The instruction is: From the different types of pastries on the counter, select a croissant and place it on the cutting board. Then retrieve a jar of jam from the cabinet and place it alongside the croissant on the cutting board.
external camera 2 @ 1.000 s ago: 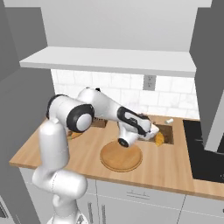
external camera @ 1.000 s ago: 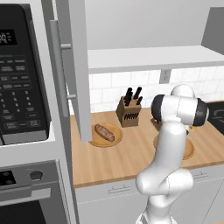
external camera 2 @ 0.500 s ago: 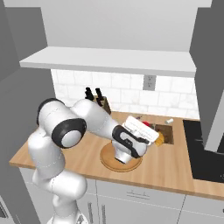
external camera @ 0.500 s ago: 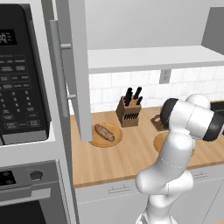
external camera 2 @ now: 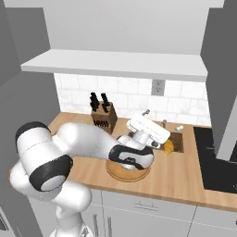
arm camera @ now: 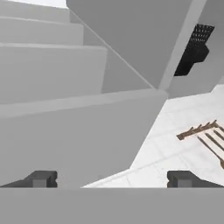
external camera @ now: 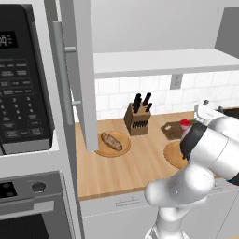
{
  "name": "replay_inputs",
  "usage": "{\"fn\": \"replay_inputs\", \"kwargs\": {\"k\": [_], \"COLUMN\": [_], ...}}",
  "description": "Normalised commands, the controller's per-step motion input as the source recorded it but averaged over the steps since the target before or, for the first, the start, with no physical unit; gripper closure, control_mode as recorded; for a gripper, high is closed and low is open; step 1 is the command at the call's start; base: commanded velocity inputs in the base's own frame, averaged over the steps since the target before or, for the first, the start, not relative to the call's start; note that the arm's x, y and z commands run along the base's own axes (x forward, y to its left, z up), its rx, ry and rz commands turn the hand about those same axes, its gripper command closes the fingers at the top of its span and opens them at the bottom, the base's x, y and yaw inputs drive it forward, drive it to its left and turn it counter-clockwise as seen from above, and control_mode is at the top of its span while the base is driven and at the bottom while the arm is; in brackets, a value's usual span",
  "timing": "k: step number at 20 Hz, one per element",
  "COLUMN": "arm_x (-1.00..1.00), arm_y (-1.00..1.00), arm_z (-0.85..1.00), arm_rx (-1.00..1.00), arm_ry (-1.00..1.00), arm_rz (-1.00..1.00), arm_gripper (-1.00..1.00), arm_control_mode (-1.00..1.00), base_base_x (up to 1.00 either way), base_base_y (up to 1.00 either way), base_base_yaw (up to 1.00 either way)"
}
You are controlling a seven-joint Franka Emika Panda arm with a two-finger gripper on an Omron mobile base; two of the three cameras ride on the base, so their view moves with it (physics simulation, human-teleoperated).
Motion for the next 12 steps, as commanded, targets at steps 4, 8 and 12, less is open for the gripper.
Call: {"fn": "replay_inputs", "kwargs": {"k": [4, 8, 12], "arm_x": [-0.82, -0.88, -0.90], "arm_y": [0.00, 0.00, 0.00], "arm_z": [1.00, 1.00, 1.00], "arm_rx": [0.01, 0.01, 0.01], "arm_ry": [-0.32, -0.33, -0.34], "arm_rz": [0.00, 0.00, 0.00], "arm_gripper": [-1.00, -1.00, -1.00], "arm_control_mode": [-1.00, -1.00, -1.00], "base_base_x": [0.00, 0.00, 0.00], "base_base_y": [0.00, 0.00, 0.00], "base_base_yaw": [0.00, 0.00, 0.00]}}
